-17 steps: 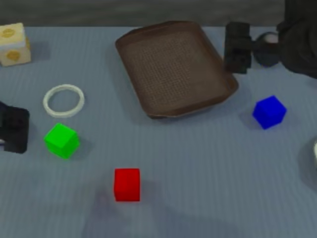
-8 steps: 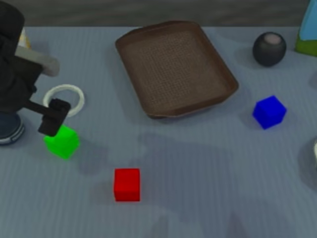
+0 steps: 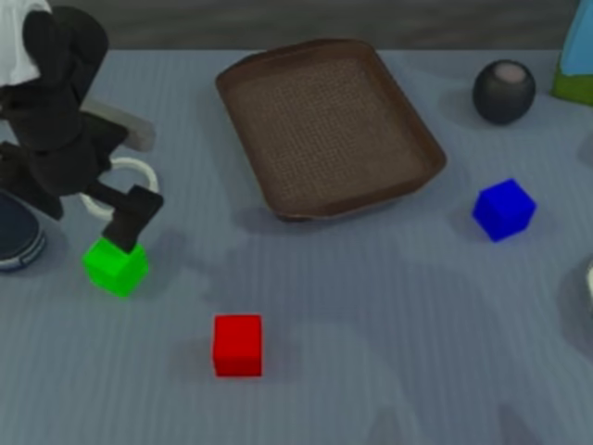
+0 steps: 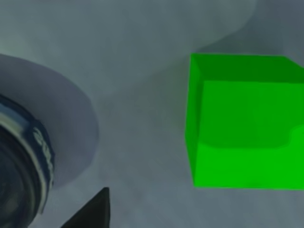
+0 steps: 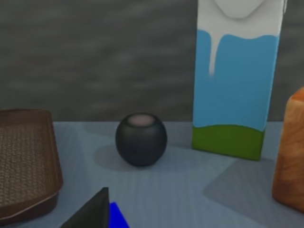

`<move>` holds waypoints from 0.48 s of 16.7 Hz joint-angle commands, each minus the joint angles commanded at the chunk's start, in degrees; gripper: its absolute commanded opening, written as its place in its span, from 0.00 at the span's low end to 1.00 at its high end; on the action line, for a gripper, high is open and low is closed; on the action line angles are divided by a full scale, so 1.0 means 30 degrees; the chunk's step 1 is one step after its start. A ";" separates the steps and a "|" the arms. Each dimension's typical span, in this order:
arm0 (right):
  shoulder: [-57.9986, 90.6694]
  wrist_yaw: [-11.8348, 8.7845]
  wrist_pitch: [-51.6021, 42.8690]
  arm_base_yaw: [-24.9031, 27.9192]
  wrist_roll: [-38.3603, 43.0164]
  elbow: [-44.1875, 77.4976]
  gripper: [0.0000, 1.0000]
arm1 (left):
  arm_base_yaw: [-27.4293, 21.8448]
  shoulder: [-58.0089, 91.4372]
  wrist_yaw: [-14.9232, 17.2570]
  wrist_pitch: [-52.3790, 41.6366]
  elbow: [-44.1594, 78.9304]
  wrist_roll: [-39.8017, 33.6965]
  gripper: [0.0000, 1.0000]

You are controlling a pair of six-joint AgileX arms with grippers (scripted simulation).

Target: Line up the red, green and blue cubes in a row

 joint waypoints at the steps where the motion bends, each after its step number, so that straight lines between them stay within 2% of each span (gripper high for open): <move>1: -0.0457 -0.0154 0.0342 -0.0154 -0.0098 -0.0369 1.00 | -0.0032 0.0345 -0.0003 -0.0150 0.0286 0.0060 1.00; 8: -0.0747 -0.0254 0.0552 -0.0245 -0.0150 -0.0598 1.00 | 0.0026 0.0727 -0.0009 -0.0220 0.0530 0.0115 1.00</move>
